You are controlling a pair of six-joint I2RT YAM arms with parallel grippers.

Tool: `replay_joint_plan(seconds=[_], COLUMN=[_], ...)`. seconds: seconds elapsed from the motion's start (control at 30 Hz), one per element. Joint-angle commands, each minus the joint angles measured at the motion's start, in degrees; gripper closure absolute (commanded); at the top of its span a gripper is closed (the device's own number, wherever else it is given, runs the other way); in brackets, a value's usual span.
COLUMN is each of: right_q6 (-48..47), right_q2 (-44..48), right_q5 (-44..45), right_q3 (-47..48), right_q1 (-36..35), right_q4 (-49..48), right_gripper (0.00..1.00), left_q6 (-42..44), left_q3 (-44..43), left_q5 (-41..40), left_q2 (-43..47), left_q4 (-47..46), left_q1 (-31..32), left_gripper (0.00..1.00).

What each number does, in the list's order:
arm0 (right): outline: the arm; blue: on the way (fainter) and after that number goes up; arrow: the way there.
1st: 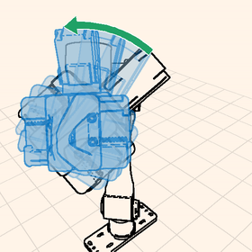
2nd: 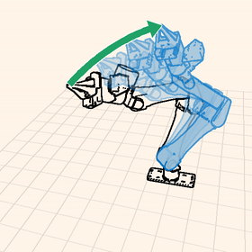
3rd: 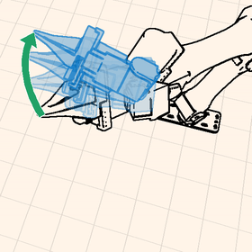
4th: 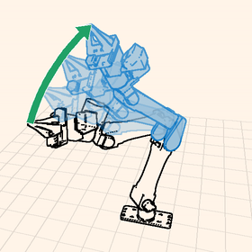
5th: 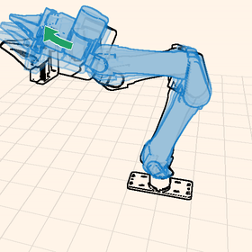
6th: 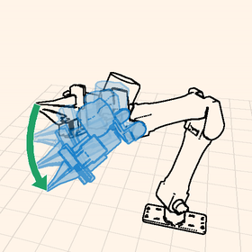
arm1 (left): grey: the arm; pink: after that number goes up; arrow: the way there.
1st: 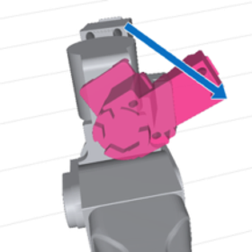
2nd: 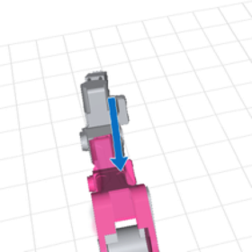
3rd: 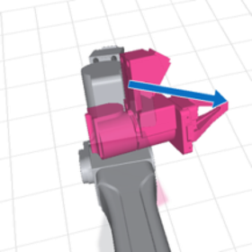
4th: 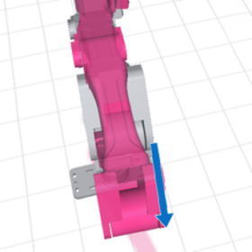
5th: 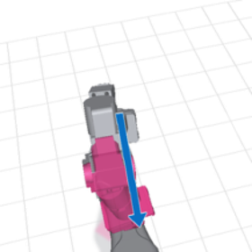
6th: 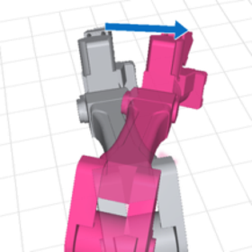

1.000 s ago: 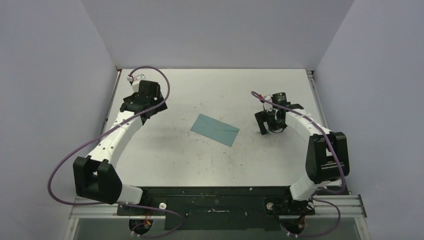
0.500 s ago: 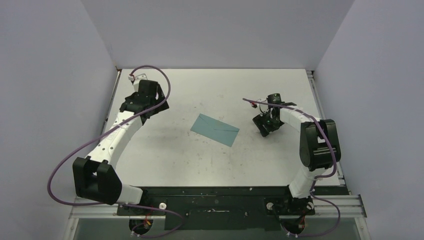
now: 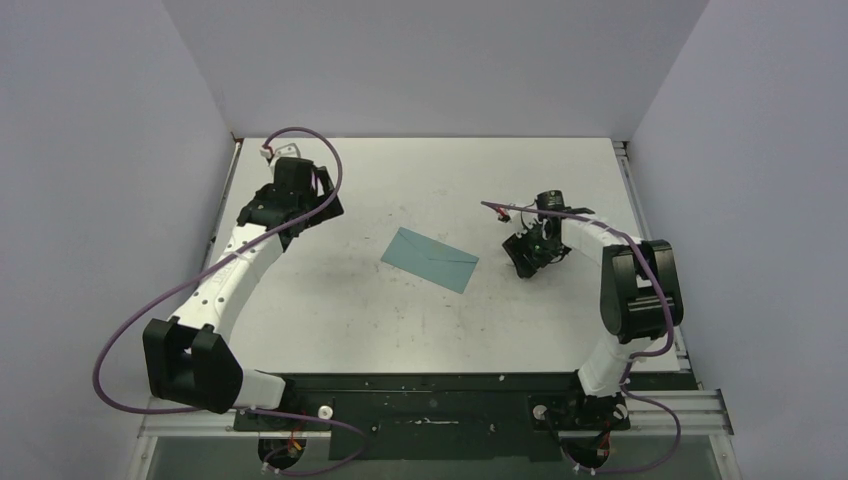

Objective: Place the letter into the envelope and seal it

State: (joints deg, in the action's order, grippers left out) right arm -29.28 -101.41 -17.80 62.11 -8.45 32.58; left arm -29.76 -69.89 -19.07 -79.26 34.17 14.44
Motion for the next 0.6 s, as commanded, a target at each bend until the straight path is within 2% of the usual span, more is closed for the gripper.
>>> replay_joint_plan(seconds=[0.0, 0.1, 0.2, 0.4, 0.43, 0.57], right_q6=[-1.75, -1.83, -2.12, -2.42, -2.41, -2.59], right_q2=[2.59, 3.62, 4.52, 3.54, 3.24, 3.51], right_q5=[-2.81, -1.23, -1.16, -0.73, -0.10, 1.97], right_q3=[-3.11, -3.65, -4.21, -5.03, -5.18, -5.41], right_q1=[-0.40, -0.89, -1.22, -2.58, -2.93, -4.20], right_q4=[1.99, 2.32, 1.52, 0.31, 0.13, -0.31], right_gripper=[0.46, 0.50, 0.58, 0.59, 0.61, 0.86], left_q6=[0.58, 0.58, 0.53, 0.49, 0.56, 1.47], left_q3=[-0.29, -0.09, 0.18, 0.56, 0.62, 0.54], left_q5=[3.65, 4.66, 5.12, 6.42, 6.74, 10.49], left_q2=[1.62, 1.56, 1.57, 1.82, 1.91, 2.06], left_q4=[-3.49, -3.71, -3.97, -4.54, -4.60, -5.63], left_q1=[-0.04, -0.03, -0.03, -0.10, -0.09, -0.08], left_gripper=[0.04, 0.04, 0.04, 0.04, 0.04, 0.04])
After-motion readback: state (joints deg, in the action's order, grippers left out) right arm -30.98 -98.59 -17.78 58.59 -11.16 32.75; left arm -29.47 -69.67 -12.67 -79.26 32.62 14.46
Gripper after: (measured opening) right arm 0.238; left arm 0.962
